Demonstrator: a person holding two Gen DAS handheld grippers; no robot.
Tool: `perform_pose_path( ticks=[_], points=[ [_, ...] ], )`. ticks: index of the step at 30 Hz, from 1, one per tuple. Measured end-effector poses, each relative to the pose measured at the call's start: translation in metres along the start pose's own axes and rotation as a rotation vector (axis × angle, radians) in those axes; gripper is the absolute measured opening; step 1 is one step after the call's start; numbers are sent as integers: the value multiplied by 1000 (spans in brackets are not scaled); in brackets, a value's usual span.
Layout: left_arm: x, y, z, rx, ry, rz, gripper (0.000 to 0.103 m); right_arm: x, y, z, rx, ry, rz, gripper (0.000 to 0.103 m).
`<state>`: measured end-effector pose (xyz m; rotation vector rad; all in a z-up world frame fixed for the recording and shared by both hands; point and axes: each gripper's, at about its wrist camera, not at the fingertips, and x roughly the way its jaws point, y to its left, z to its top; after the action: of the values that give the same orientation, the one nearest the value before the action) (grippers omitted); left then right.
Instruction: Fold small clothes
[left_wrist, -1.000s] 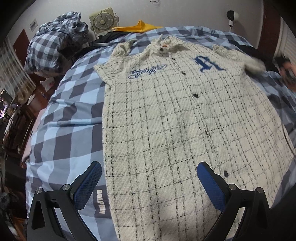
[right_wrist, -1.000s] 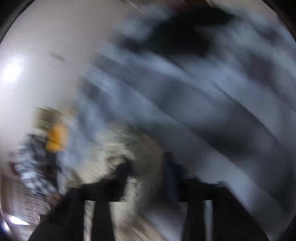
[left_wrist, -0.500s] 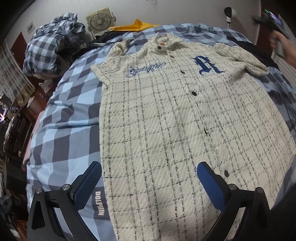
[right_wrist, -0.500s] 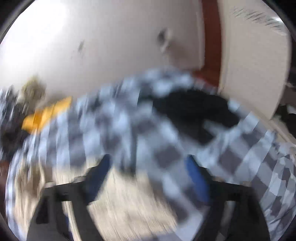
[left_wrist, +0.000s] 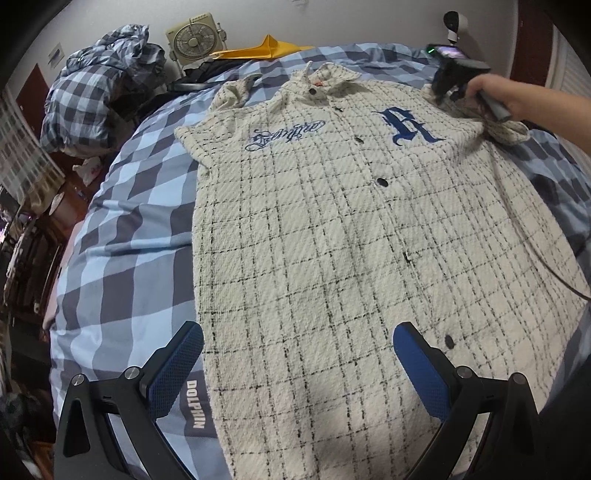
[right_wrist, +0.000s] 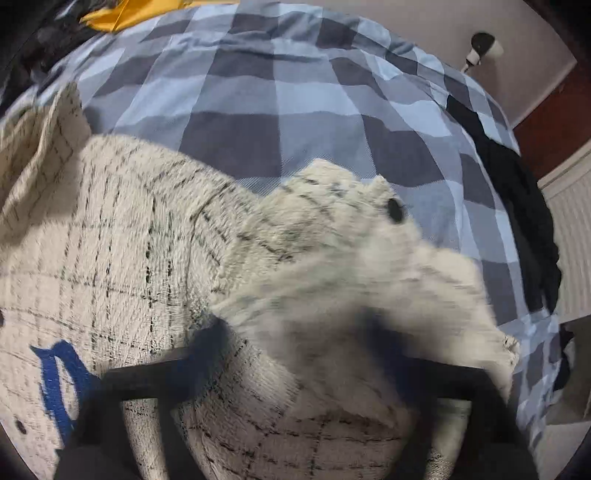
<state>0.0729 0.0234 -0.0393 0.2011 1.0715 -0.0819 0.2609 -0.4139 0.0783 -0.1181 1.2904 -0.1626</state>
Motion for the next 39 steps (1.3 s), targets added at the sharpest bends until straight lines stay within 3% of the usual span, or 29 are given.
perform_pose_path(
  ticks=[2,4,6,11,17,21,24,27,30,33,34,37,39],
  points=[
    [-2,1,1,-6,-10,0,103,-9,-31,12,147,-15,170,13],
    [-6,2,2,-10,-24,7,103,-42,-82,12,294,-104,342,13],
    [-10,4,3,-17,-41,12,103,-82,-136,9,400,-208,425,13],
    [-17,7,3,-29,-69,36,103,-183,-261,-24,578,-455,438,13],
    [-29,22,6,-78,-111,50,103,-248,-309,-67,712,-582,409,13],
    [-37,33,6,-120,-131,38,103,-266,-299,-72,763,-606,416,13],
    [-41,40,4,-138,-150,45,103,-270,-262,-60,731,-619,451,13],
    [-45,48,3,-171,-158,41,103,-293,-199,-41,622,-654,494,13],
    [-48,57,2,-202,-168,29,103,-318,-120,-26,488,-656,593,13],
    [-50,62,1,-217,-181,36,103,-330,-17,-10,341,-582,757,15],
    [-51,63,1,-220,-184,37,103,-327,18,-4,288,-533,819,23],
    [-52,67,-2,-233,-189,34,103,-290,126,14,153,-260,1040,60],
    [-53,68,-4,-234,-187,33,103,-248,165,13,203,-38,1083,62]
  ],
)
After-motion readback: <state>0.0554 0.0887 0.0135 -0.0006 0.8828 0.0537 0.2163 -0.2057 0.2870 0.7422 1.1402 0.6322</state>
